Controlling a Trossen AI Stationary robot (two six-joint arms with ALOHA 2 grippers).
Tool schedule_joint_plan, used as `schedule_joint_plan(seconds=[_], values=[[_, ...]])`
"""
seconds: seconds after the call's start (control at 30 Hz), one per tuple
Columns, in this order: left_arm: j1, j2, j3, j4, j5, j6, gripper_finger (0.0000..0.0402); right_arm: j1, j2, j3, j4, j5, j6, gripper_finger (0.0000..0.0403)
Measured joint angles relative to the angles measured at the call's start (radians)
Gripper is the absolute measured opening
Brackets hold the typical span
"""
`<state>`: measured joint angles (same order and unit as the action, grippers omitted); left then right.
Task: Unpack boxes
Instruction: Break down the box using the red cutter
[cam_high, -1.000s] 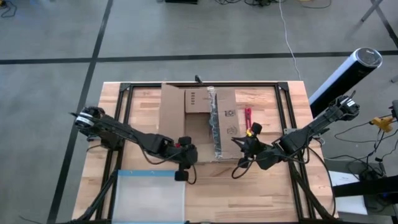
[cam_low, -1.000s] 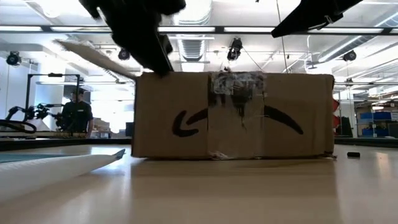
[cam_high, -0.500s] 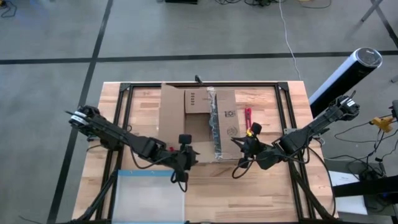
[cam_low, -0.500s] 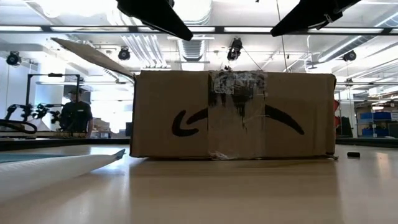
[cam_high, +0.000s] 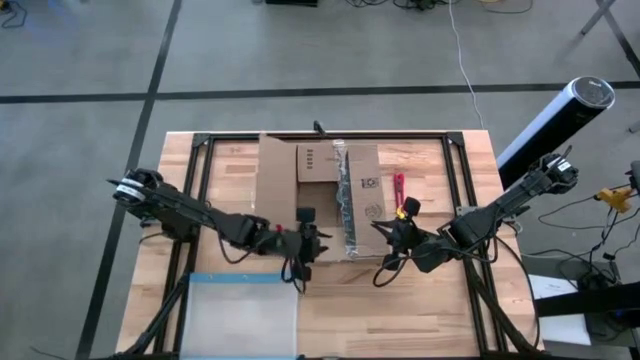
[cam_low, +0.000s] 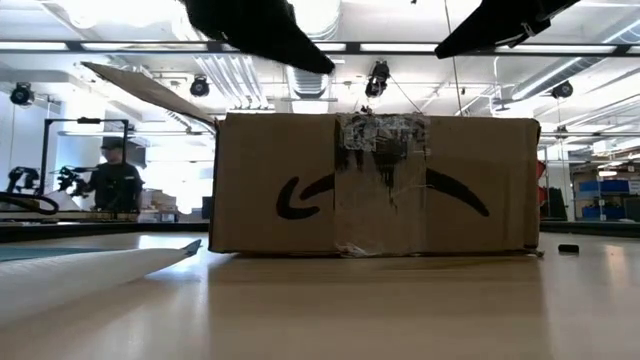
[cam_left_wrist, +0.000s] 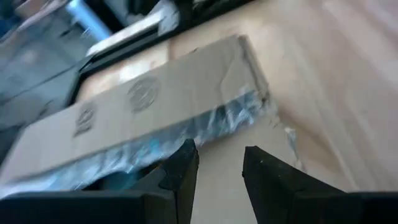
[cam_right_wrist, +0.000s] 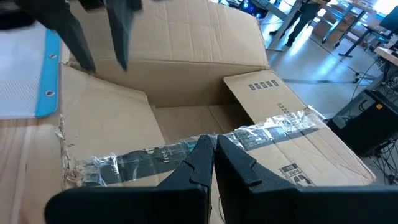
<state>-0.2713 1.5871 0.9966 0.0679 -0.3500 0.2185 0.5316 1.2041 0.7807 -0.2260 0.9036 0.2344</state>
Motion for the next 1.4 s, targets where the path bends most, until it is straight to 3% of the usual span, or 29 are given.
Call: schedule_joint_plan(seconds=[0.1,0.5,0.87,1.07,1.4], values=[[0.085,0.000,-0.046,0.101,0.134,-0.017,0.0106,0.000,0.000,0.000,0.000,-0.014,0.001,0.0000],[0.344,0.014,-0.090,0.081,0.277,-0.338,0.0115,-0.003,-0.011,-0.001,-0.039,0.033,0.048,0.0000],[0.374,0.128,-0.070,0.088,0.319,-0.370,0.0113,-0.115,-0.012,-0.002,-0.412,0.039,0.459,0.0000],[0.386,0.190,-0.014,0.089,0.319,-0.369,0.0109,-0.187,-0.011,-0.009,-0.435,-0.095,0.484,0.0000],[0.387,0.279,0.083,0.085,0.327,-0.340,0.0120,-0.246,-0.010,-0.073,-0.408,-0.171,0.513,0.0000]])
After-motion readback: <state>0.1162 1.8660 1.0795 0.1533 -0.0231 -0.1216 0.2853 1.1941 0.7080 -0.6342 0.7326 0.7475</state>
